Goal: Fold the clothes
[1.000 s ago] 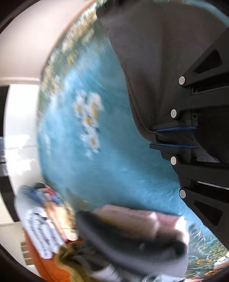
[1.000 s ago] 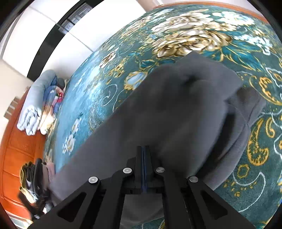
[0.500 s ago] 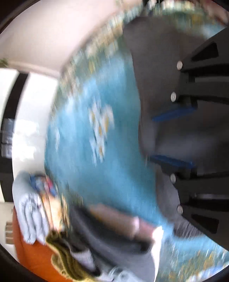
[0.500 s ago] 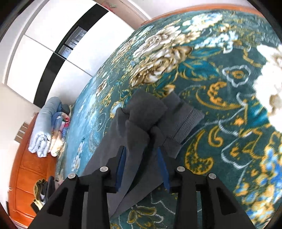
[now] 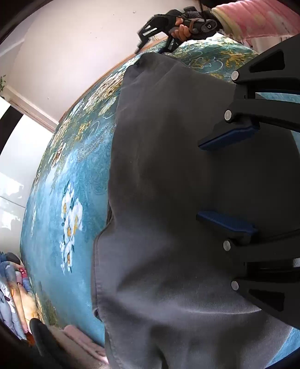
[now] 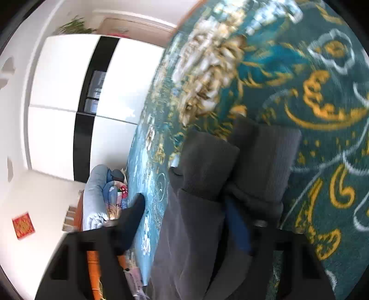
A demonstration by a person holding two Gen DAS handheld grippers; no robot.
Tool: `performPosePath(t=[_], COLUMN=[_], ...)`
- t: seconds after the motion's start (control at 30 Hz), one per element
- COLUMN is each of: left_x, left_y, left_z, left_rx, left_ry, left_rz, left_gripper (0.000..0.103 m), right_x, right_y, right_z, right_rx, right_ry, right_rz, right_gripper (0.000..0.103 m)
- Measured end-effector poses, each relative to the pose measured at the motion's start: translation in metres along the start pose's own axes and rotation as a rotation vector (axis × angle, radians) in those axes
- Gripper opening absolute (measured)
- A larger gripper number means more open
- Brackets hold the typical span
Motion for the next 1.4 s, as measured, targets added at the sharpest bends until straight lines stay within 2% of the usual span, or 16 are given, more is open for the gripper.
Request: performPosePath(t=[0.03,0.07,0.2,0.27,0.33,0.43,0.6,0.73,0.8,0.87,1.03,1.1,1.13,1.17,1.3,1.4], left_x=[-0.001,-0.001,-0.003,-0.004,-0.003,-0.002,-0.003,-0.003,-0.004,-0.005,-0.005,-0.005,-0.006,-0.007,-0.009,-0.008], left_y=[-0.001,-0.001,-0.002,-0.003,-0.005,-0.008,-0.009,-0.010,-0.011,-0.011,-0.010,-0.009,-0.009,-0.008,-0.002,0.001], left_z=[0.001,0.002,0.003,0.003,0.003,0.003,0.003,0.006,0.007,0.009,0.008,0.009,0.009,0.009,0.004,0.000], left_rx=[0.002,0.004,0.002,0.000,0.007,0.009,0.009,0.006,0.005,0.009,0.002,0.008,0.010,0.009,-0.040,-0.066], left_ry=[0.002,0.002,-0.013,-0.018,-0.026,-0.033,-0.038,-0.048,-0.052,-0.060,-0.046,-0.045,-0.046,-0.045,-0.001,0.050], left_rz=[-0.002,-0.003,0.001,0.002,0.000,-0.002,0.007,0.015,0.018,0.022,0.026,0.028,0.029,0.029,0.046,0.062], left_gripper=[0.059,0.059,0.059,0.059,0.059,0.059,0.059,0.064,0.067,0.068,0.068,0.068,0.068,0.068,0.068,0.068], right_x=[0.002,0.004,0.010,0.012,0.010,0.005,0.007,0.014,0.022,0.022,0.032,0.033,0.032,0.030,0.025,-0.006], right_y=[0.004,0.008,0.040,0.057,0.050,0.042,0.051,0.081,0.076,0.059,0.043,0.036,0.036,0.036,0.049,0.055], right_z=[-0.002,-0.004,-0.017,-0.011,0.013,0.034,0.030,0.041,0.048,0.060,0.060,0.058,0.056,0.055,0.014,-0.053], right_rx=[-0.022,-0.040,0.064,0.064,-0.044,-0.088,-0.106,-0.125,-0.147,-0.130,-0.077,-0.102,-0.121,-0.140,-0.144,-0.141], right_ry=[0.038,0.074,0.140,0.170,0.176,0.148,0.176,0.183,0.144,0.070,-0.019,-0.014,-0.009,-0.004,0.150,0.458], right_rz=[0.010,0.021,0.096,0.152,0.127,0.081,0.067,0.161,0.171,0.102,0.125,0.126,0.125,0.124,0.174,0.172], right_gripper=[0.022,0.019,0.015,0.015,0.015,0.015,0.022,0.045,0.060,0.062,0.062,0.050,0.027,0.021,0.017,0.017])
Point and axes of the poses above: each gripper's, at about its wrist camera, not at the fingertips, and y roughly against the way its jaws point, z to its right, x to its top, the point moved 8 cm from there along -y, roughly the way its jaws point, and after that the axes turned 7 degrees about z, right-handed, at the moved point
